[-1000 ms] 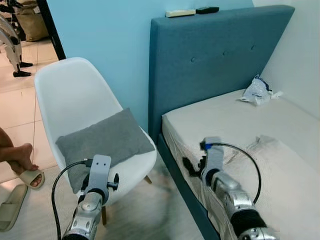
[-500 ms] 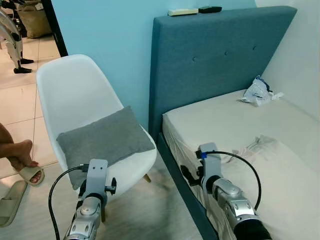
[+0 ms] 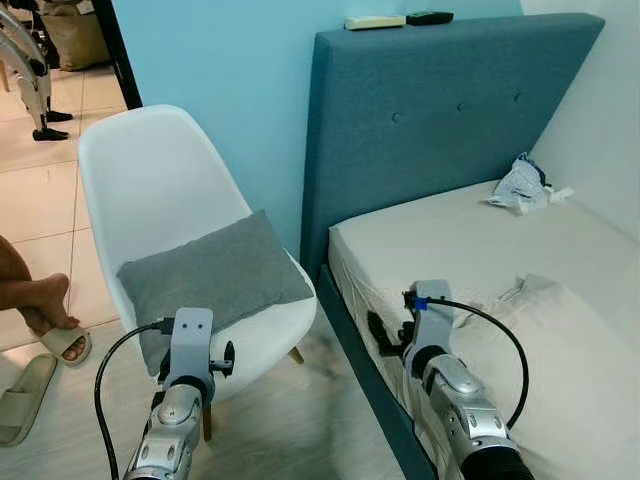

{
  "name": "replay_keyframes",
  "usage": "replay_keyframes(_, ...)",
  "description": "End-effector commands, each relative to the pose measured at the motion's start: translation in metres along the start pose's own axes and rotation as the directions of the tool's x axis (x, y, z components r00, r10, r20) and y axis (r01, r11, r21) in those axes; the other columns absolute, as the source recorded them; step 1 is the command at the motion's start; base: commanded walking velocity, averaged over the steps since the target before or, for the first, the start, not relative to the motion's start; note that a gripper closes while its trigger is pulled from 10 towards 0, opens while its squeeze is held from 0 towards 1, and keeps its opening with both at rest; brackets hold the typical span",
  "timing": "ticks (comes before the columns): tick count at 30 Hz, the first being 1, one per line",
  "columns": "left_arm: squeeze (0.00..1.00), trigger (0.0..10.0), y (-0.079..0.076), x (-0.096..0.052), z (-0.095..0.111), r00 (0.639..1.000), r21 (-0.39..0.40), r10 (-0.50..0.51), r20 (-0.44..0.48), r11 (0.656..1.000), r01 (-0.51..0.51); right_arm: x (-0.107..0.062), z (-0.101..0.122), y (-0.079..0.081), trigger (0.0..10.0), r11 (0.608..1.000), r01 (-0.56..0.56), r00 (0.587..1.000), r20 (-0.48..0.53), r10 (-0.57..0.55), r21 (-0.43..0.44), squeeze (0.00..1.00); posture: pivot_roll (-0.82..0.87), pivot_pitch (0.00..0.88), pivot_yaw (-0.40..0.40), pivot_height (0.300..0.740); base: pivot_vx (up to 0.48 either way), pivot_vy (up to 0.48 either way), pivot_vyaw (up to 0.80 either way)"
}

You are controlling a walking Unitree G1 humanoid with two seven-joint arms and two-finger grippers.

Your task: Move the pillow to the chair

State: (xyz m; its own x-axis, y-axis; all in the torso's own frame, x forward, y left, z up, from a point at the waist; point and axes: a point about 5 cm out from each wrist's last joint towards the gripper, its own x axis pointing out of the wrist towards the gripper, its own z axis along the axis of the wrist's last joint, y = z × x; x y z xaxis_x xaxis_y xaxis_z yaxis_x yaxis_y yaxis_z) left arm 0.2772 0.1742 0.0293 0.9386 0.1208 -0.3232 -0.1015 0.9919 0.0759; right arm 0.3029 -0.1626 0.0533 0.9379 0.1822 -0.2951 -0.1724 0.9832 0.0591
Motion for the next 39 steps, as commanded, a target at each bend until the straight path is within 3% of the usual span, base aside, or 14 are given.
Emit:
replay_keyframes(1, 0.00, 10.0, -0.001, -0.004, -0.005, 1.000, -0.023, -0.010, -0.029, 1.000, 0.009, -0.002, -0.010, 0.003, 10.0, 1.000, -0.021, 0.999, -0.042, 0.021, 0.006, 0.00, 0.00, 0.116, -0.073, 0.740, 0.000, 0.000, 0.00)
replay_keyframes(2, 0.00, 10.0, -0.001, -0.004, -0.005, 1.000, -0.023, -0.010, -0.029, 1.000, 0.009, -0.002, -0.010, 0.003, 10.0, 1.000, -0.021, 0.999, -0.042, 0.021, 0.006, 0.00, 0.00, 0.116, -0.073, 0.740, 0.000, 0.000, 0.00)
replay_keyframes(3, 0.00, 10.0, -0.001, -0.005, -0.005, 0.999, -0.037, -0.016, -0.038, 0.999, 0.014, -0.002, -0.011, 0.003, 10.0, 0.996, 0.002, 0.999, -0.041, 0.001, 0.084, 0.00, 0.01, 0.111, -0.076, 0.740, 0.000, 0.000, 0.00)
replay_keyframes(5, 0.00, 10.0, -0.002, -0.007, -0.005, 0.999, -0.044, -0.025, -0.039, 0.999, 0.023, -0.002, -0.010, 0.004, 10.0, 0.996, 0.000, 0.999, -0.034, 0.003, 0.089, 0.00, 0.01, 0.106, -0.078, 0.740, 0.000, 0.000, 0.00)
replay_keyframes(8, 0.00, 10.0, 0.000, -0.007, -0.004, 0.999, -0.026, -0.020, -0.040, 0.999, 0.019, -0.001, -0.009, 0.008, 10.0, 0.998, -0.019, 0.999, -0.031, 0.021, 0.056, 0.00, 0.02, 0.102, -0.080, 0.740, 0.000, 0.000, 0.00)
replay_keyframes(9, 0.00, 10.0, 0.001, -0.006, -0.002, 1.000, 0.004, -0.013, -0.029, 1.000, 0.013, 0.000, -0.007, 0.010, 10.0, 1.000, -0.014, 0.999, -0.028, 0.014, 0.008, 0.00, 0.02, 0.100, -0.080, 0.740, 0.000, 0.000, 0.00)
replay_keyframes(12, 0.00, 10.0, 0.000, -0.005, -0.003, 0.999, -0.016, -0.029, -0.043, 0.999, 0.029, 0.003, -0.002, 0.015, 10.0, 0.998, -0.021, 1.000, 0.004, 0.021, -0.058, 0.00, 0.02, 0.099, -0.073, 0.740, 0.000, 0.000, 0.00)
replay_keyframes(21, 0.00, 10.0, -0.006, -0.007, -0.001, 0.999, -0.003, -0.040, -0.028, 0.999, 0.040, 0.005, 0.000, 0.011, 10.0, 0.996, 0.030, 1.000, 0.000, -0.030, -0.087, 0.00, 0.01, 0.103, -0.078, 0.740, 0.000, 0.000, 0.00)
replay_keyframes(25, 0.00, 10.0, -0.006, -0.006, -0.009, 0.995, 0.021, -0.026, -0.092, 0.999, 0.028, 0.007, 0.000, 0.005, 10.0, 0.996, 0.049, 0.999, -0.010, -0.050, -0.072, 0.00, 0.01, 0.103, -0.077, 0.740, 0.000, 0.000, 0.00)
replay_keyframes(27, 0.00, 10.0, -0.008, -0.005, -0.008, 0.994, 0.017, -0.040, -0.103, 0.999, 0.042, 0.007, -0.002, 0.003, 10.0, 0.999, 0.042, 0.999, -0.024, -0.042, -0.010, 0.00, 0.01, 0.102, -0.076, 0.740, 0.000, 0.000, 0.00)
replay_keyframes(36, 0.00, 10.0, -0.009, 0.001, 0.001, 0.998, 0.028, -0.012, -0.067, 0.999, 0.014, 0.009, -0.010, -0.003, 10.0, 0.995, 0.086, 0.994, -0.075, -0.082, 0.051, 0.00, 0.00, 0.101, -0.076, 0.740, 0.000, 0.000, 0.00)
replay_keyframes(38, 0.00, 10.0, -0.009, 0.002, 0.000, 0.996, 0.017, -0.008, -0.091, 1.000, 0.010, 0.010, -0.009, -0.002, 10.0, 0.995, 0.086, 0.994, -0.073, -0.082, 0.049, 0.00, 0.00, 0.104, -0.073, 0.740, 0.000, 0.000, 0.00)
replay_keyframes(39, 0.00, 10.0, -0.011, 0.002, -0.001, 0.990, -0.048, -0.043, -0.134, 0.998, 0.036, 0.011, -0.008, 0.001, 10.0, 0.997, 0.070, 0.996, -0.066, -0.067, 0.039, 0.00, 0.00, 0.111, -0.066, 0.740, 0.000, 0.000, 0.00)
